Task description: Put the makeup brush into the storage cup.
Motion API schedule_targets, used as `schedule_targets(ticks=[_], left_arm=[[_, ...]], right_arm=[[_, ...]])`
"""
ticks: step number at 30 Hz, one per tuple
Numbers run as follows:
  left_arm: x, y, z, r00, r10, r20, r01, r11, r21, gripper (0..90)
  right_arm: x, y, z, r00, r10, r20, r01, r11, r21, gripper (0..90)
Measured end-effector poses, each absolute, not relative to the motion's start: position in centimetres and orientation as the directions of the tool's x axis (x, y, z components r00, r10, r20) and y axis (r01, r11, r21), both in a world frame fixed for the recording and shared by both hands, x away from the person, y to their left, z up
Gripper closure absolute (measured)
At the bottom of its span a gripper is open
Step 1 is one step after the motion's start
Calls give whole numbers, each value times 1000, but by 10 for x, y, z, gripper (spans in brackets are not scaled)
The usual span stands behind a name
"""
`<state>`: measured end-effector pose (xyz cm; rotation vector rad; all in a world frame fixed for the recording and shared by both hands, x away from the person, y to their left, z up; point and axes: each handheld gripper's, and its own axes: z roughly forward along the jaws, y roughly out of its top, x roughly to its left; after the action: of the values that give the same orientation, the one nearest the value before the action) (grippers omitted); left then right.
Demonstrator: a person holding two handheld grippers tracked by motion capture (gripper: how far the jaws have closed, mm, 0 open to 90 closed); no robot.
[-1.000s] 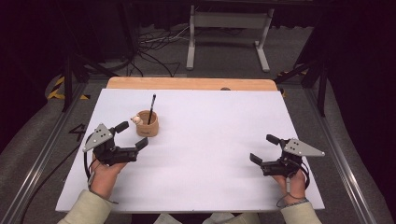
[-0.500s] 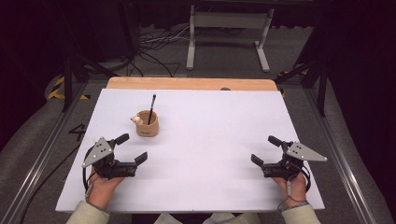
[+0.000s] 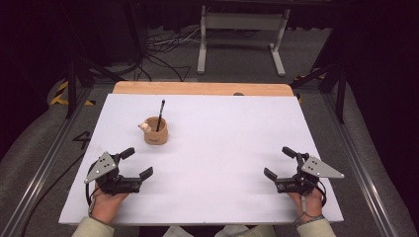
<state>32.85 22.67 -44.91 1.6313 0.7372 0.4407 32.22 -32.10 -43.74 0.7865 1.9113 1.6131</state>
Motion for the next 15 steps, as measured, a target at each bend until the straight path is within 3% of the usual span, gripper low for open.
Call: schedule_targets(ticks=[15], left_arm=[[330, 226, -456, 733, 671, -109, 197, -56, 979, 19]], right_arm=[[321, -318, -445, -718, 695, -27, 117, 158, 980, 0]])
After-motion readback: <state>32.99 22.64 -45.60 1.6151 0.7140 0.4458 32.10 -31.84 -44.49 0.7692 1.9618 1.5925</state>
